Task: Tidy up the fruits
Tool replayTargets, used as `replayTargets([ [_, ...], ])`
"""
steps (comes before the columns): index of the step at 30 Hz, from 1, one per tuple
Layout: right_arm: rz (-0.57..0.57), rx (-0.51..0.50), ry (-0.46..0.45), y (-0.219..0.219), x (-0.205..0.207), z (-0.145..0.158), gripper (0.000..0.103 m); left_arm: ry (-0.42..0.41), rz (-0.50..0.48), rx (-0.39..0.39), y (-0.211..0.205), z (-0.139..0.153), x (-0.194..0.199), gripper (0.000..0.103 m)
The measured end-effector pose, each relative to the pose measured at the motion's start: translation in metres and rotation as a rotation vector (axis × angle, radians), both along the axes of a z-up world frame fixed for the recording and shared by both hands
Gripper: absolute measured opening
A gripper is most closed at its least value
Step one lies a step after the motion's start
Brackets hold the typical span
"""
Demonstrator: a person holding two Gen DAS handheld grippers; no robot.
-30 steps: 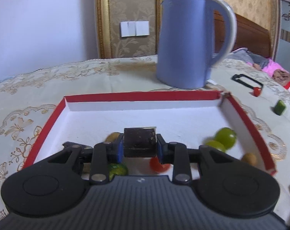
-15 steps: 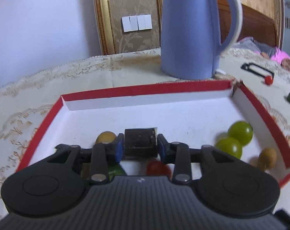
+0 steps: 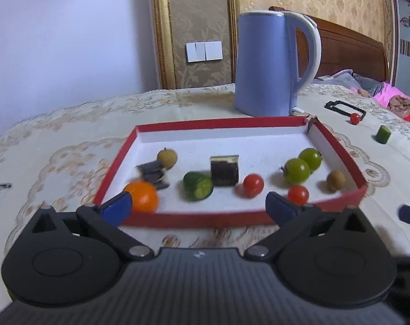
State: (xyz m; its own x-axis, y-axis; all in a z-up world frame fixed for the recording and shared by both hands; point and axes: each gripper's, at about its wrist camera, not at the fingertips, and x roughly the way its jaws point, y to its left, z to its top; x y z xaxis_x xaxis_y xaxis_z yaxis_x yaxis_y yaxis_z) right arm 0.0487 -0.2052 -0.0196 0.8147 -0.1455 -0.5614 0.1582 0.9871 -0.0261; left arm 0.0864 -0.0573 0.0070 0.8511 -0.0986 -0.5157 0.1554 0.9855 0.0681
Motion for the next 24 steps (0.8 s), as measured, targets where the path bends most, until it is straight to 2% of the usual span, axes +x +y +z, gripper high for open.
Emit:
replayTargets([
  [4, 0.021, -0.002, -0.002, 0.015, 0.001, 0.004, 0.096, 0.011, 0.013, -0.061, 0.017, 0.007, -0.022, 0.103],
  [9, 0.048, 0.013, -0.003, 0.035, -0.001, 0.006, 0.096, -0.033, 0.065, -0.018, 0.027, 0.011, -0.045, 0.103],
  [16, 0.069, 0.014, -0.002, 0.049, -0.005, 0.008, 0.096, -0.026, 0.079, -0.053, 0.042, 0.013, -0.056, 0.103],
  [24, 0.072, 0.023, -0.004, 0.054, -0.006, 0.011, 0.096, -0.026, 0.082, -0.049, 0.043, 0.014, -0.059, 0.103],
])
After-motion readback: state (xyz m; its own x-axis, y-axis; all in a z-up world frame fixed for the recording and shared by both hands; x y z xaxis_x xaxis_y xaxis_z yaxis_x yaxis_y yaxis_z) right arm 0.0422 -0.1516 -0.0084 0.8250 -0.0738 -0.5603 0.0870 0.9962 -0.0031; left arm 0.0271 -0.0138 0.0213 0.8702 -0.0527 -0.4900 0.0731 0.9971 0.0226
